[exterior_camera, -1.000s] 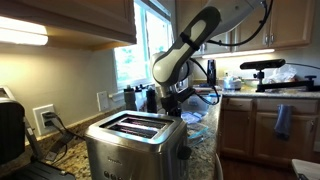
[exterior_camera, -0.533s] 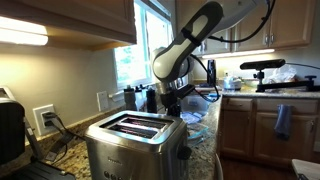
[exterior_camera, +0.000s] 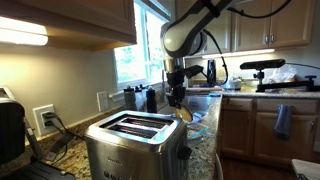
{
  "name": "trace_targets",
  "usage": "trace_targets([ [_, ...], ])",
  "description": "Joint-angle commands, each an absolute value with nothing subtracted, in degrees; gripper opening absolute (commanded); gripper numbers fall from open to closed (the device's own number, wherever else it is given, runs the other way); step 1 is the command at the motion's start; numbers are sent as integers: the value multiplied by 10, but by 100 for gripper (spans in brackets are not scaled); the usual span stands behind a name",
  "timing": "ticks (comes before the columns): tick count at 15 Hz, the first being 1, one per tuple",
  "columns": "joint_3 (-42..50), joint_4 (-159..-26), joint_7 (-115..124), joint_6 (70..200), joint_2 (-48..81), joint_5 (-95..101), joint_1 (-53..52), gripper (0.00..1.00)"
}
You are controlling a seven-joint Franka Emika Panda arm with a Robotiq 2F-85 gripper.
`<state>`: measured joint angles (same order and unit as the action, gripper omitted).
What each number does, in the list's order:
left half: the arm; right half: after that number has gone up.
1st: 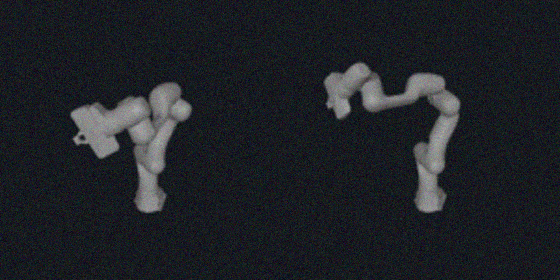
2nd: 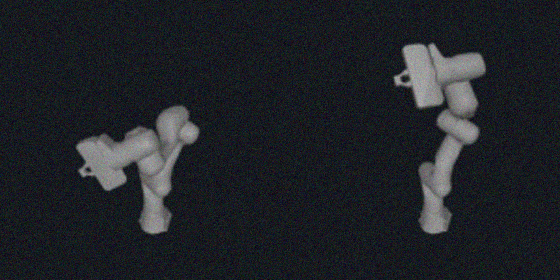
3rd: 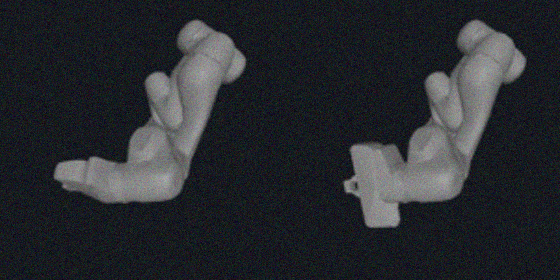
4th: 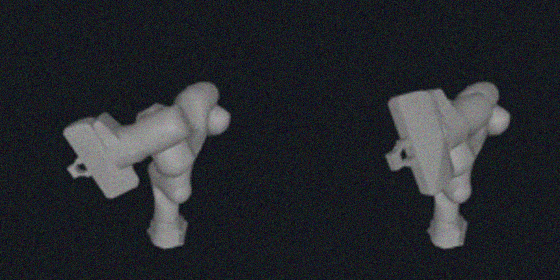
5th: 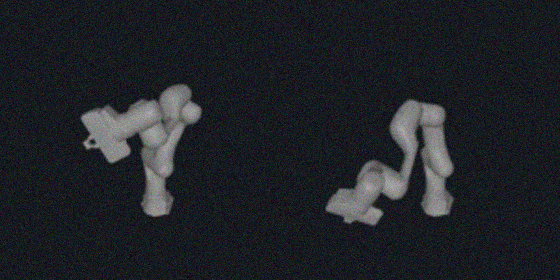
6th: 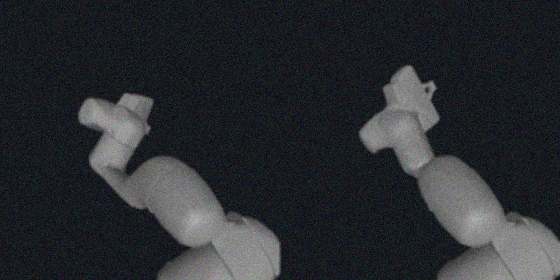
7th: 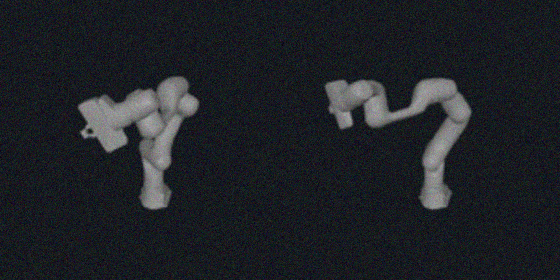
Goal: Put a slice of bread in the toaster
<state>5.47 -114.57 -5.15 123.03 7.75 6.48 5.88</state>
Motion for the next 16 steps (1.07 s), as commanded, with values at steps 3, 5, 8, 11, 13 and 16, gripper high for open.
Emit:
trace_targets([
  [3,58,-1230,-74,1220,-40,72,61,6],
  [5,56,-1245,-81,1219,-71,75,59,6],
  [8,55,-1258,-90,1213,-111,76,58,6],
  [11,55,-1259,-99,1206,-137,73,56,6],
  [13,54,-1256,-104,1200,-147,69,54,6],
  [16,51,-1250,-111,1195,-157,68,48,6],
])
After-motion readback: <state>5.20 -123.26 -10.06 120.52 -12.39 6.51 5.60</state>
